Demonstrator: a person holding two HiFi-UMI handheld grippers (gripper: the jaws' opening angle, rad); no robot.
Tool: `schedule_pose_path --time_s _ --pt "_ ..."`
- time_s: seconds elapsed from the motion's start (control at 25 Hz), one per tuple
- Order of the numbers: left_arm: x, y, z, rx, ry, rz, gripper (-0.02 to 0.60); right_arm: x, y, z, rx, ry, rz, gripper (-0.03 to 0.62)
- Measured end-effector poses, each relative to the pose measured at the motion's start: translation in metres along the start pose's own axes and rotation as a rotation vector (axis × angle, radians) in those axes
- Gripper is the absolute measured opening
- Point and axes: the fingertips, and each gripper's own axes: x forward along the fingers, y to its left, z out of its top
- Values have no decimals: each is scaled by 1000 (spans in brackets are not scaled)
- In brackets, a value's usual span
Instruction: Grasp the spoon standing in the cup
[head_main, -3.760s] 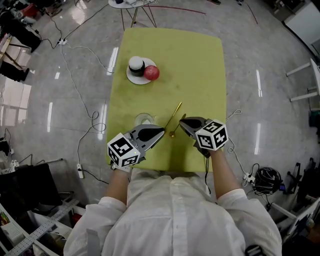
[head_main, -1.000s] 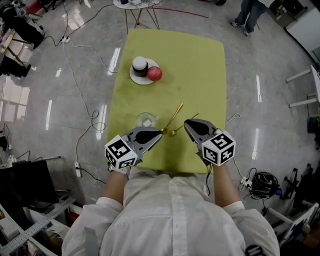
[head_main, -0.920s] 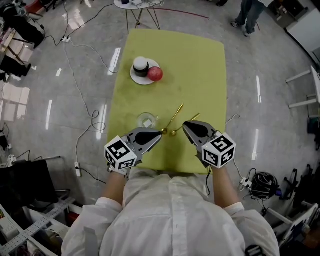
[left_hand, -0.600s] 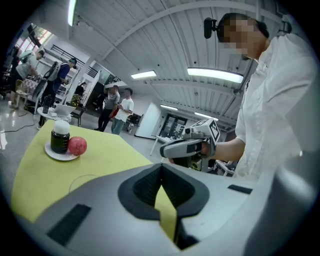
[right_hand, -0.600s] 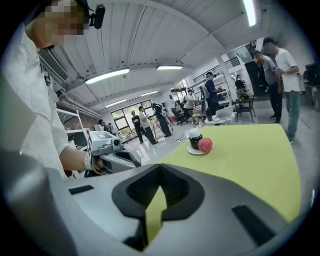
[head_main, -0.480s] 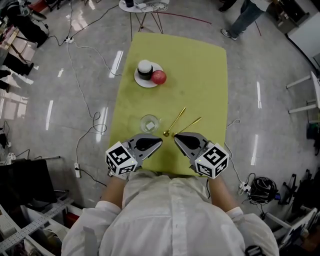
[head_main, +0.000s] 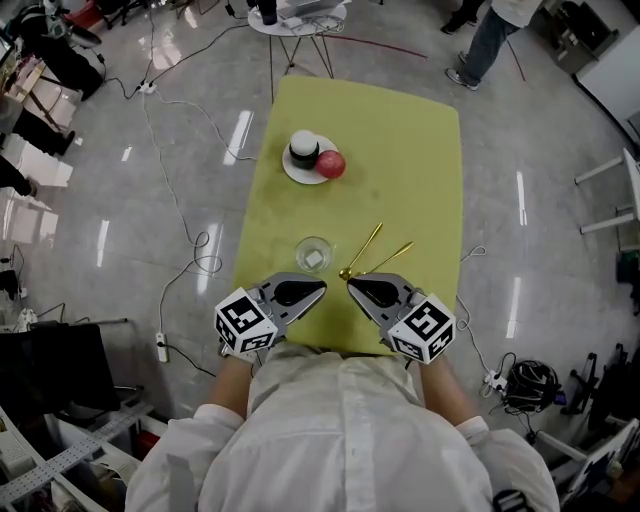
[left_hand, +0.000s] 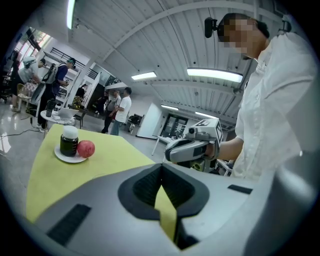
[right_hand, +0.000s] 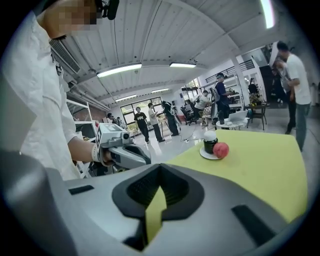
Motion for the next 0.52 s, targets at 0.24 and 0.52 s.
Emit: schedule_pose_path --time_s 0.24,0.52 --pt "-9 3 0 12 19 -35 5 6 1 10 2 -30 -25 3" --pt "-23 3 -2 19 38 -71 5 16 16 12 7 -40 -31 3"
